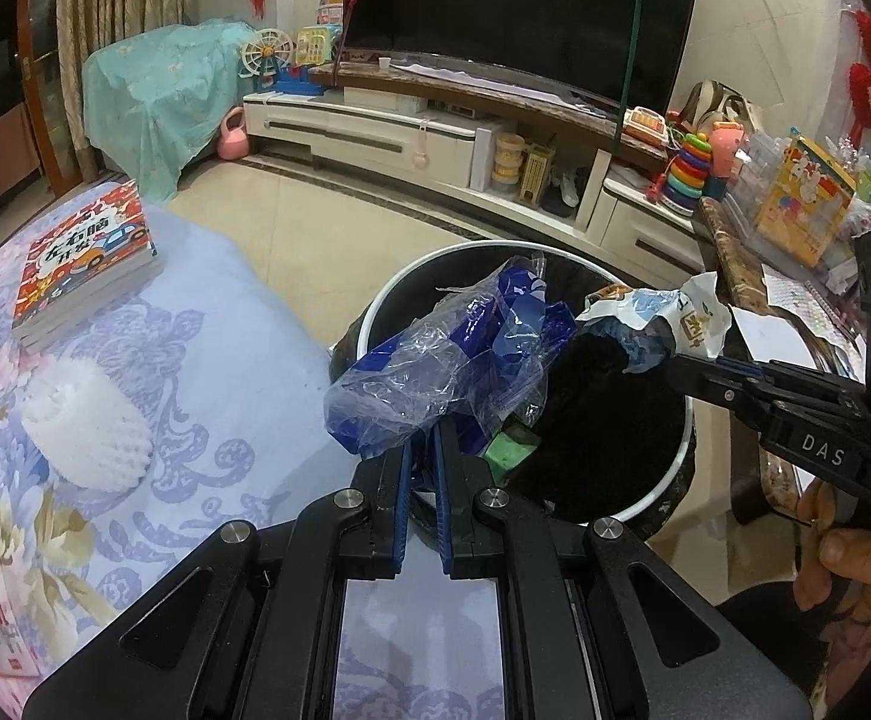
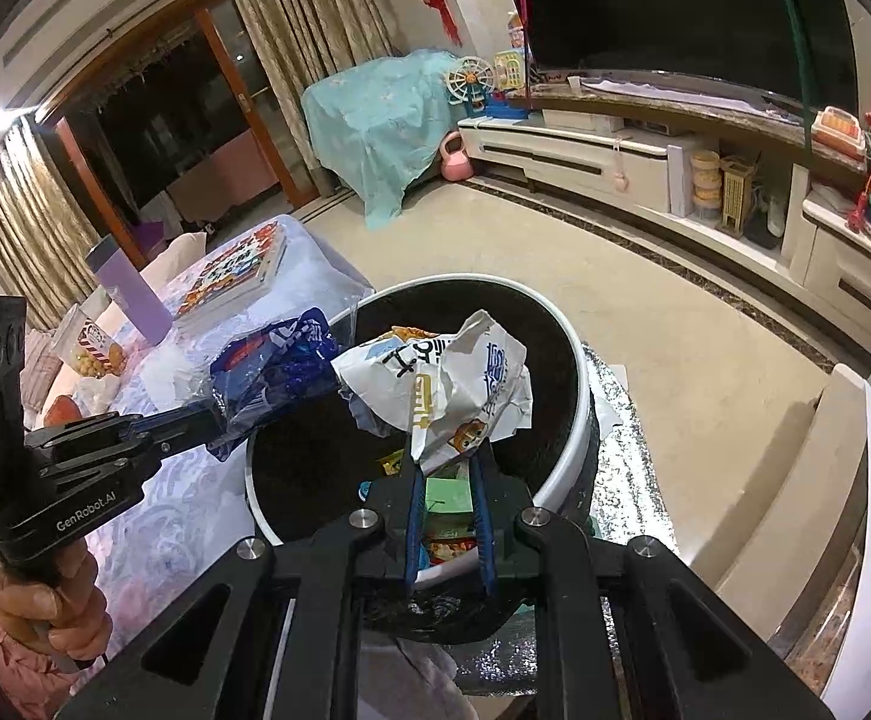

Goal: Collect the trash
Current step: 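Carry the blue bag and white wrapper over the bin with both tools, then open both tools to drop the bag and wrapper into the bin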

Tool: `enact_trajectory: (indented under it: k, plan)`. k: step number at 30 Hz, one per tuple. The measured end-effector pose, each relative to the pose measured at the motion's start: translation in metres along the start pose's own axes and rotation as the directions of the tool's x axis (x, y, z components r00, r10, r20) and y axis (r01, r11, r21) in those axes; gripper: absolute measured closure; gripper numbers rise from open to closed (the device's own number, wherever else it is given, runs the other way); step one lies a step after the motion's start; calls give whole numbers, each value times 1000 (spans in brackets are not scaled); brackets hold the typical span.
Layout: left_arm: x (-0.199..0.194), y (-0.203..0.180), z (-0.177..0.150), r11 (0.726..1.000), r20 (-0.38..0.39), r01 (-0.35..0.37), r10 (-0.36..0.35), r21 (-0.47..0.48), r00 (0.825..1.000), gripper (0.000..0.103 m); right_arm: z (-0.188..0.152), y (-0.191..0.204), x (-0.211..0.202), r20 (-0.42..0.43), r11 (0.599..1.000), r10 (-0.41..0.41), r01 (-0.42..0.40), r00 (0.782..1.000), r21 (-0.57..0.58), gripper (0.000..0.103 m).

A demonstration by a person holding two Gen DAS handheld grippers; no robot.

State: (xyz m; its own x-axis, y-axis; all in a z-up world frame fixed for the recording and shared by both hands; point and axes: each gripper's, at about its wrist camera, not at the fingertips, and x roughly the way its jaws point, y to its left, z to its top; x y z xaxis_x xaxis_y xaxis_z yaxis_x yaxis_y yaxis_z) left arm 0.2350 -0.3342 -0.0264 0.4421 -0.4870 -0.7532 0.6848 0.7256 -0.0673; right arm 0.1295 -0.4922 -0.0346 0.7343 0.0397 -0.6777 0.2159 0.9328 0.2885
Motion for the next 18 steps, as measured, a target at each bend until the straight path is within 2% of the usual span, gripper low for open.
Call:
enact_trajectory:
  k: [11,12,14,15,16,17,18]
  plan:
    - [6,-5,7,999,-21,-22,23,28,1000,94,6,-1,9,-23,1000,-21,21,1000,-7,87]
    - [6,-7,7,999,-25,-22,23,32,999,91,7,-1,9,-25,1000,-24,24,999,-7,84]
    - [6,-8,8,1000,-33,0,1,30,999,86,8,-2,9,-28,1000,-21,21,999,0,84]
    - [6,-9,8,1000,-35,4,-3,28,999,79,8,-2,9,-29,1000,-17,17,999,7,82]
    - [5,-9,8,1000,-34,3,-2,27,999,64,9,-2,8,-28,1000,-12,13,1000,12,81]
    - [4,-10,7,1000,-28,-2,3,27,1000,59,9,-2,7,-23,1000,-16,16,1000,10,74]
    - [1,-9,5,1000,-13,-10,10,29,1000,55,9,-1,5,-16,1000,-18,18,1000,10,64]
